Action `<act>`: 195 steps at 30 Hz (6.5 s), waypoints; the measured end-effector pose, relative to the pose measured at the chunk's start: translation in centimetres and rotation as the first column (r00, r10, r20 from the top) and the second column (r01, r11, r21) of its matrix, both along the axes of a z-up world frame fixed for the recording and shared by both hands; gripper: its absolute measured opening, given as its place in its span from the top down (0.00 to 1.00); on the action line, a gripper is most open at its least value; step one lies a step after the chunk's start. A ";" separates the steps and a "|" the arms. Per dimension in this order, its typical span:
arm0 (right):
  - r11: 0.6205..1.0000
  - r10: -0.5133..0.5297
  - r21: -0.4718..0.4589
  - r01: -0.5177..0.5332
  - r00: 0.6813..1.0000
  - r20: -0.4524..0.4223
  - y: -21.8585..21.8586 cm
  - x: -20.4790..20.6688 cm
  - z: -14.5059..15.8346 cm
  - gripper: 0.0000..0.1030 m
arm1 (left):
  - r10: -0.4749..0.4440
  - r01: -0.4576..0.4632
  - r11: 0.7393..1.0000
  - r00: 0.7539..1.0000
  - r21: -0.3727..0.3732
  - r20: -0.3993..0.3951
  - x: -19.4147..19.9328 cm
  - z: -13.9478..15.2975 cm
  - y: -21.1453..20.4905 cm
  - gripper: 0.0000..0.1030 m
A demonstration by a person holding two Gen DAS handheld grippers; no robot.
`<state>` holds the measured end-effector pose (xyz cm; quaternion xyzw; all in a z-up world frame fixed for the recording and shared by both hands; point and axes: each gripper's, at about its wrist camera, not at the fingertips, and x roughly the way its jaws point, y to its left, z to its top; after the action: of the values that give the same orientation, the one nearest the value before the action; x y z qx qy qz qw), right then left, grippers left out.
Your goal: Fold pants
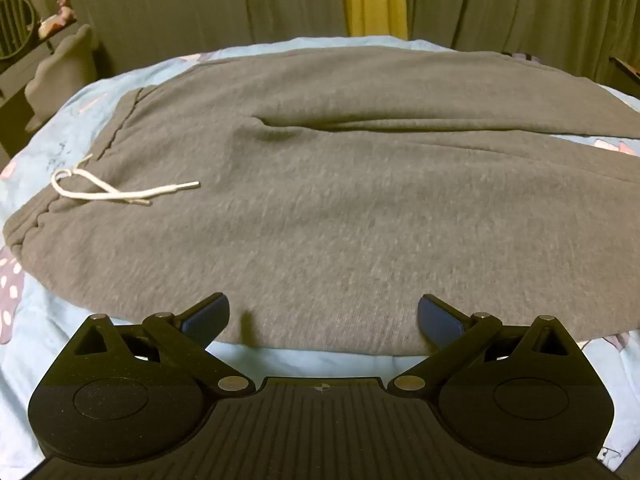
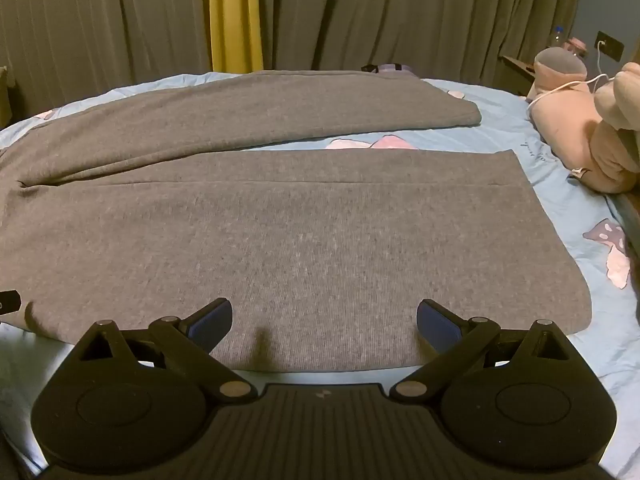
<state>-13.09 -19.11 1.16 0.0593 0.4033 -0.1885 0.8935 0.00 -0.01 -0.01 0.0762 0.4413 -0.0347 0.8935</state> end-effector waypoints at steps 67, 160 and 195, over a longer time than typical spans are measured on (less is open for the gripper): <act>1.000 0.000 0.000 0.000 1.000 0.001 0.0 -0.1 -0.1 0.04 | -0.004 0.004 1.000 1.000 0.002 -0.005 -0.2 -0.5 -0.3 0.00; 0.907 -0.130 0.351 0.234 0.946 -0.296 -6.6 8.7 -5.7 0.03 | 0.296 -0.298 0.954 0.948 0.001 0.114 7.9 -0.3 1.3 0.00; 0.790 -0.500 0.377 0.484 0.864 -0.064 -20.3 44.1 -3.6 0.84 | 0.430 -0.460 0.888 0.852 0.032 0.298 9.7 -5.3 2.0 0.00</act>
<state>31.00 -39.42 -2.41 0.3379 0.3850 -0.3314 0.7924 9.71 1.96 -5.34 0.0218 0.3159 0.2070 0.9257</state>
